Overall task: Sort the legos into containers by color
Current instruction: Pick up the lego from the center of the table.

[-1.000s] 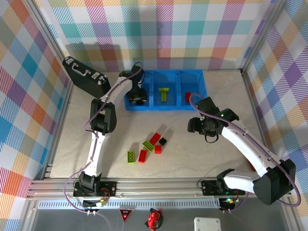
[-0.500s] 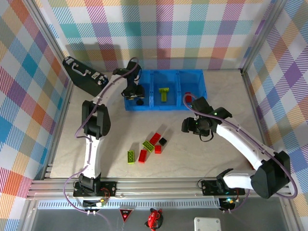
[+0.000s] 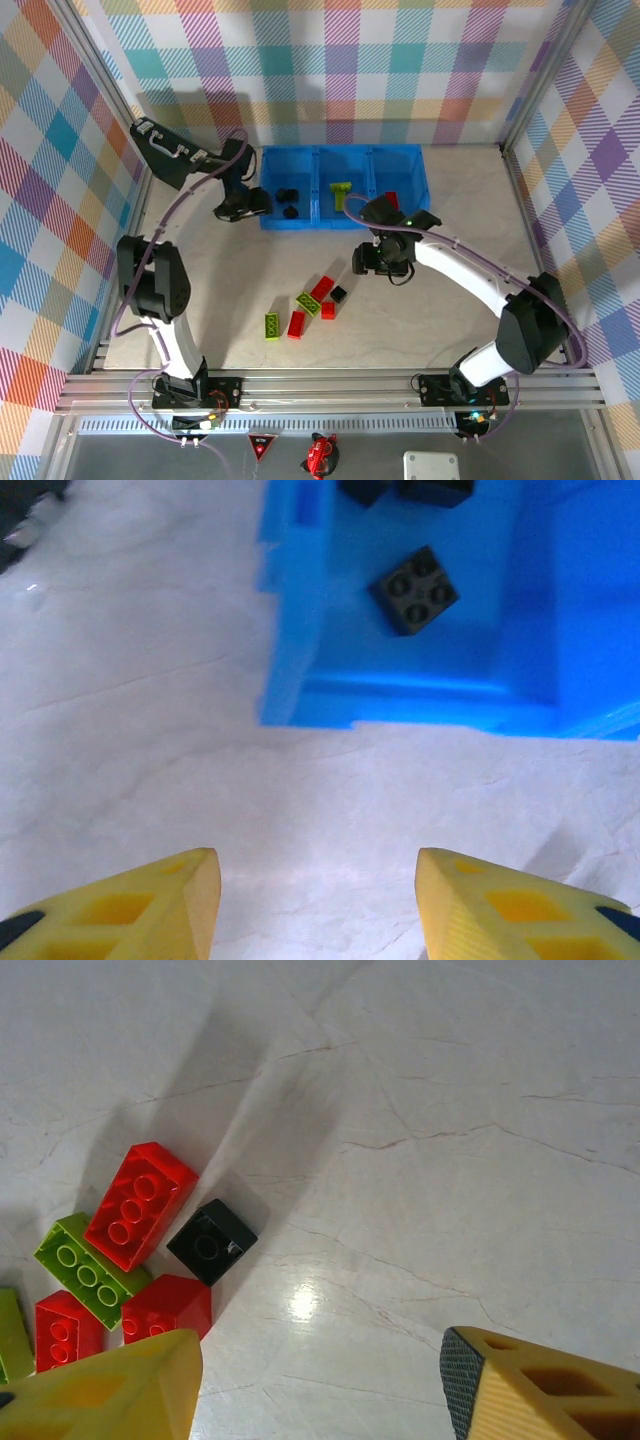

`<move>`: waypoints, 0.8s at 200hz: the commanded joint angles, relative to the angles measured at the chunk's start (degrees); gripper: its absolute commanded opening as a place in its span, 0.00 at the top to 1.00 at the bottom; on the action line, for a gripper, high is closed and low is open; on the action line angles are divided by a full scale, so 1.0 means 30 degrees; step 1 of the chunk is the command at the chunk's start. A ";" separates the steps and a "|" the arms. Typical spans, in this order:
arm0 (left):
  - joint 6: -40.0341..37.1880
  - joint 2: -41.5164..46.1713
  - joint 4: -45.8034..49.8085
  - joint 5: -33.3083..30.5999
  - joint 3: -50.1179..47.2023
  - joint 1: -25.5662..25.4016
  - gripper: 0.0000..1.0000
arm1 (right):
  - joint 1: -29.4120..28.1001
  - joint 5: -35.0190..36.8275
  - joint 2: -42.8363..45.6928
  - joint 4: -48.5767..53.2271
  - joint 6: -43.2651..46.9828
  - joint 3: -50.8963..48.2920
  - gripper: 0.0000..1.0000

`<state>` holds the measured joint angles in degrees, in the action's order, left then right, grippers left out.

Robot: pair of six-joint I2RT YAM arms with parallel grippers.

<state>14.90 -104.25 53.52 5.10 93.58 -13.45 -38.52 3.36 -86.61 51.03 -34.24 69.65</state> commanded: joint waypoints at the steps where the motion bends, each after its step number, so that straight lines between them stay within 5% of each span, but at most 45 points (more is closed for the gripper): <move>1: -0.0754 0.1824 -0.0264 0.0265 -0.1394 0.0696 0.46 | -0.0545 -0.0239 -0.0907 0.0435 0.0277 0.0768 0.35; 160: -0.3407 0.5485 -0.1864 0.0980 -0.7513 0.2097 0.45 | -0.3681 -0.0058 -0.6786 0.0543 -0.0360 0.3642 0.36</move>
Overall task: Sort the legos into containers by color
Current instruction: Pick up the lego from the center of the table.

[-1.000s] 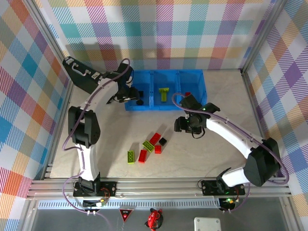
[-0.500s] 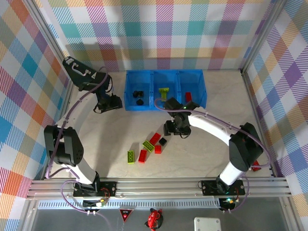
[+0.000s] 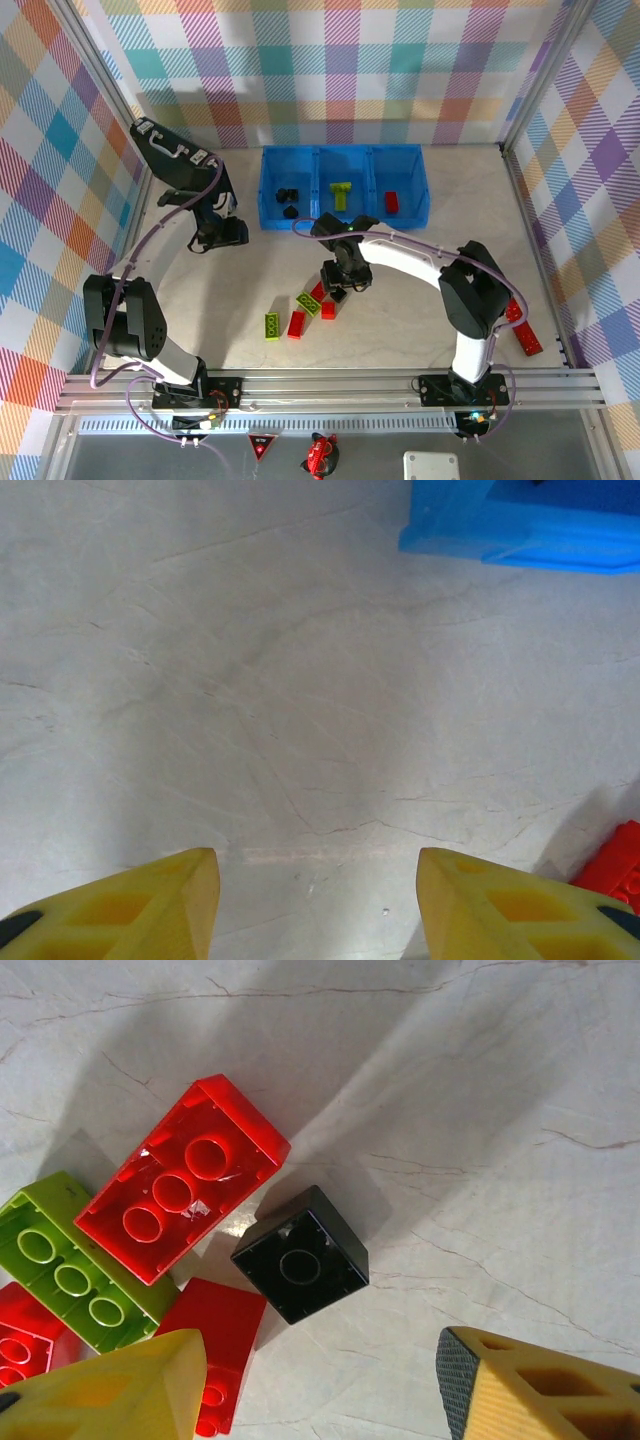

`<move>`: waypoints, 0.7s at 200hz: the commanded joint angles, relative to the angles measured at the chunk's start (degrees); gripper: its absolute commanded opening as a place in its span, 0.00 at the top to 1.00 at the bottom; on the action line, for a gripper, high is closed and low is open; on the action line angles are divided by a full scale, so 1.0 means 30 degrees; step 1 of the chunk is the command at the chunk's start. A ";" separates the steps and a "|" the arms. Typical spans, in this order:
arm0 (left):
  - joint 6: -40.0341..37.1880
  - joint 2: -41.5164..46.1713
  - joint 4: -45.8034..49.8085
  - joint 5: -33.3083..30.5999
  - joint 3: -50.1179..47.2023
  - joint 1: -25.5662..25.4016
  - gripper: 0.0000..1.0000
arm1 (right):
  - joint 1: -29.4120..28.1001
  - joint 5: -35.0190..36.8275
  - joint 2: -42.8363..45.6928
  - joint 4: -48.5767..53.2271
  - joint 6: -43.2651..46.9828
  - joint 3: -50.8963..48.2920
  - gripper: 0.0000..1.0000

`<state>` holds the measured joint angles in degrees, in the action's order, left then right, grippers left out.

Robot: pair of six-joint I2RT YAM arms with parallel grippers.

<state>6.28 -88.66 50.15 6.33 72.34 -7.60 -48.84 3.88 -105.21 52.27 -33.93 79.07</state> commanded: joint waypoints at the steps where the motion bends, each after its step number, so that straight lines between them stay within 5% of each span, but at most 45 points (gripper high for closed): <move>1: -0.0554 0.0289 -0.0746 0.0564 -0.0465 0.0151 0.45 | -0.0258 -0.0236 -0.0600 0.0126 -0.0494 0.0506 0.36; 140: -0.0806 -0.0036 -0.0810 0.0322 -0.0572 0.0217 0.46 | -0.0592 -0.0092 -0.2218 -0.0518 -0.1373 0.0493 0.38</move>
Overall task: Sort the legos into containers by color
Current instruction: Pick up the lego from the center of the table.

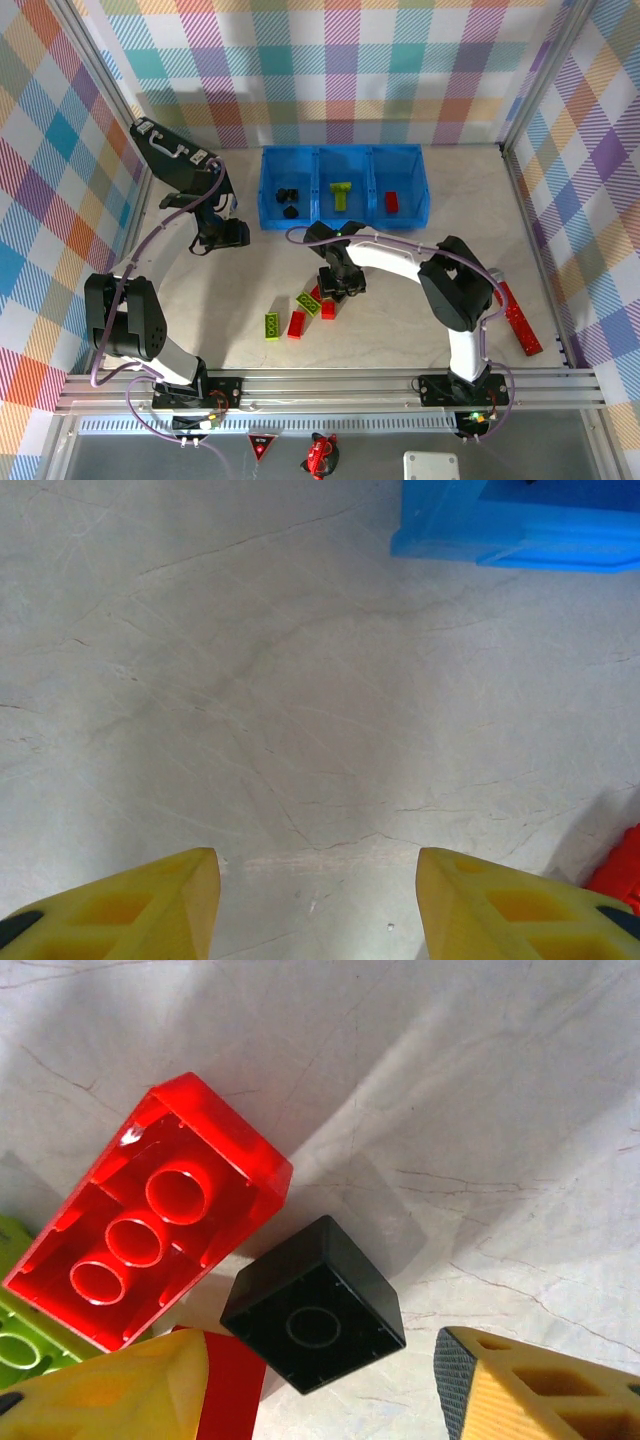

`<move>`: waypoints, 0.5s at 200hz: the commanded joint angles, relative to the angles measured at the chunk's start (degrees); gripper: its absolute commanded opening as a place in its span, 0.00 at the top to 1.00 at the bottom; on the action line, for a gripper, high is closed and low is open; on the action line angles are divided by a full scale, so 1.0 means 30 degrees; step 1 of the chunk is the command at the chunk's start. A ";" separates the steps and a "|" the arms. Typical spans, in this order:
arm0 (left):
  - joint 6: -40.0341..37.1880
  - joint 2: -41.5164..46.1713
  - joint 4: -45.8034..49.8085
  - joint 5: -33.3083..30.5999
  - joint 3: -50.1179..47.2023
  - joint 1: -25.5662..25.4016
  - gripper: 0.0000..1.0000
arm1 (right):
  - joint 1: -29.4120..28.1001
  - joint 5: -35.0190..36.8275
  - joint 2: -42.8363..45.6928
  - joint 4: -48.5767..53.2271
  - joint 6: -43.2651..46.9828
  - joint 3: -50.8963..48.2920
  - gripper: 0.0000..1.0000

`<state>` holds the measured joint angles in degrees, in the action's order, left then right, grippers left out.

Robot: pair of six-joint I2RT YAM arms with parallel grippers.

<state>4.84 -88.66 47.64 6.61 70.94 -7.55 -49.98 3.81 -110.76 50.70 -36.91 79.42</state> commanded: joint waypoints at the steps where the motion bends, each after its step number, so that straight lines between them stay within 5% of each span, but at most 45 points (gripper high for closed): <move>1: -0.0325 -0.0036 0.0029 0.0228 -0.0098 0.0203 0.46 | -0.0215 -0.0070 -0.0371 -0.0009 -0.0368 0.0370 0.38; 100: -0.0354 -0.0158 0.0058 0.0284 -0.0091 0.0214 0.46 | -0.0218 0.0530 -0.0697 -0.0145 -0.0559 0.0272 0.43</move>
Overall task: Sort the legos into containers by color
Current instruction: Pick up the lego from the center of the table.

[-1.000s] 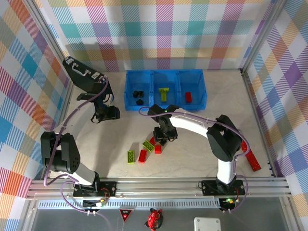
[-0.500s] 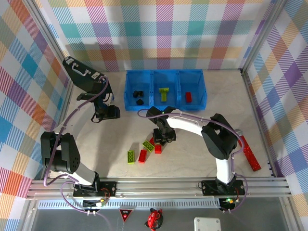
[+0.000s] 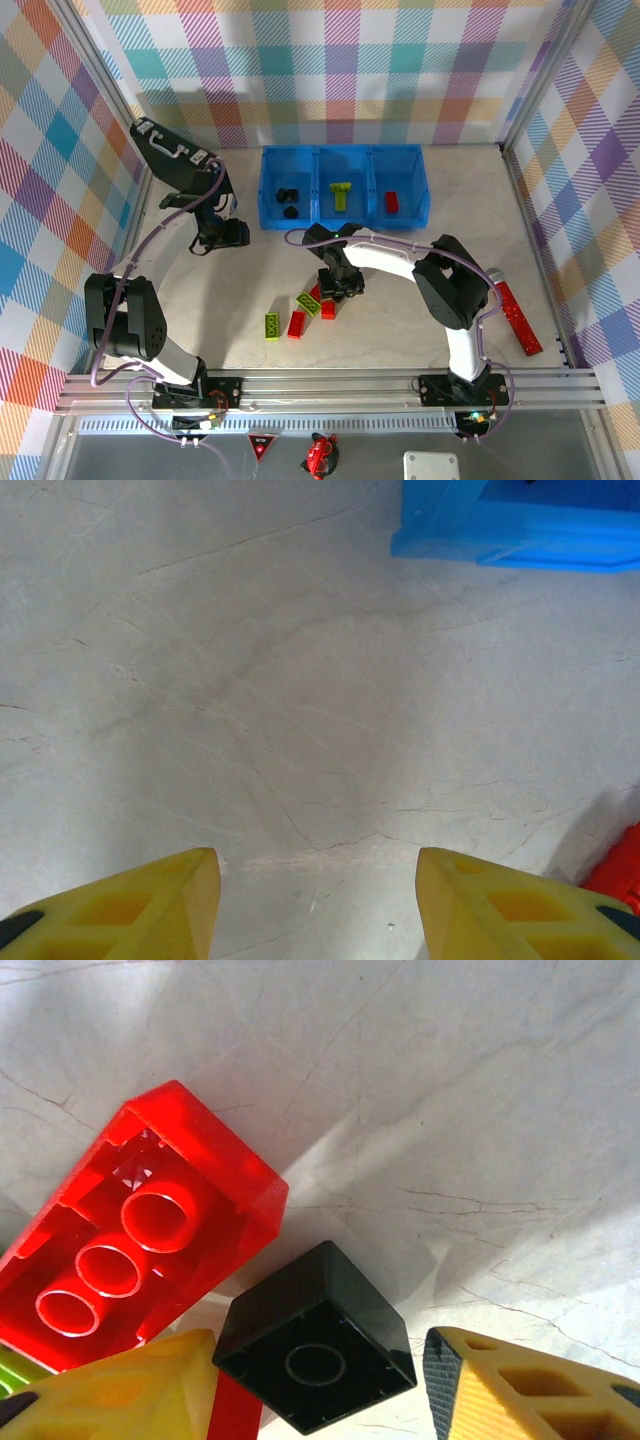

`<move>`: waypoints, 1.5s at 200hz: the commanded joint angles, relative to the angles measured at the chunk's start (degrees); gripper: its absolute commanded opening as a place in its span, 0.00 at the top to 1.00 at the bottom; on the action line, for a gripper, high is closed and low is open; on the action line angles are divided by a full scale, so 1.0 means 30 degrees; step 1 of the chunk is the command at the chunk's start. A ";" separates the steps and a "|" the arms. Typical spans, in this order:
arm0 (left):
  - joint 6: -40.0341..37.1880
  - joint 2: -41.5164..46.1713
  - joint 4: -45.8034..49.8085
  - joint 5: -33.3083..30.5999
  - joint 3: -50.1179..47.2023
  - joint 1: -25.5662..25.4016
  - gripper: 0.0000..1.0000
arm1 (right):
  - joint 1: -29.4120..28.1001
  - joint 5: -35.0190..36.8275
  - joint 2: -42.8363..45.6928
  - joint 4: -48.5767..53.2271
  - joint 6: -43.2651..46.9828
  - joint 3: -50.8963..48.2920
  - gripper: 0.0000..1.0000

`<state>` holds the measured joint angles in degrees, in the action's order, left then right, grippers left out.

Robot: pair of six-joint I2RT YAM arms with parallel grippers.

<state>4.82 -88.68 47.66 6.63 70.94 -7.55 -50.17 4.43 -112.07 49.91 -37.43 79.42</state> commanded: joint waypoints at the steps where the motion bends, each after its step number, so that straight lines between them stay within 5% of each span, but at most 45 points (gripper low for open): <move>1: -0.0347 -0.0163 0.0051 0.0263 -0.0076 0.0208 0.46 | -0.0152 0.0319 -0.0260 0.0119 -0.0370 0.0274 0.43; 185: -0.0347 -0.0146 0.0124 0.0333 -0.0062 0.0225 0.46 | -0.0180 0.1116 0.0677 0.1495 0.0092 0.1382 0.54; 300: -0.0200 0.0016 0.0022 0.0513 -0.0295 0.0206 0.46 | -0.0007 0.3043 -0.3364 0.4042 0.3451 1.1334 0.54</move>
<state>4.84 -88.77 47.66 7.09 70.94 -7.55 -50.28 11.60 -118.06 58.30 -30.76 107.18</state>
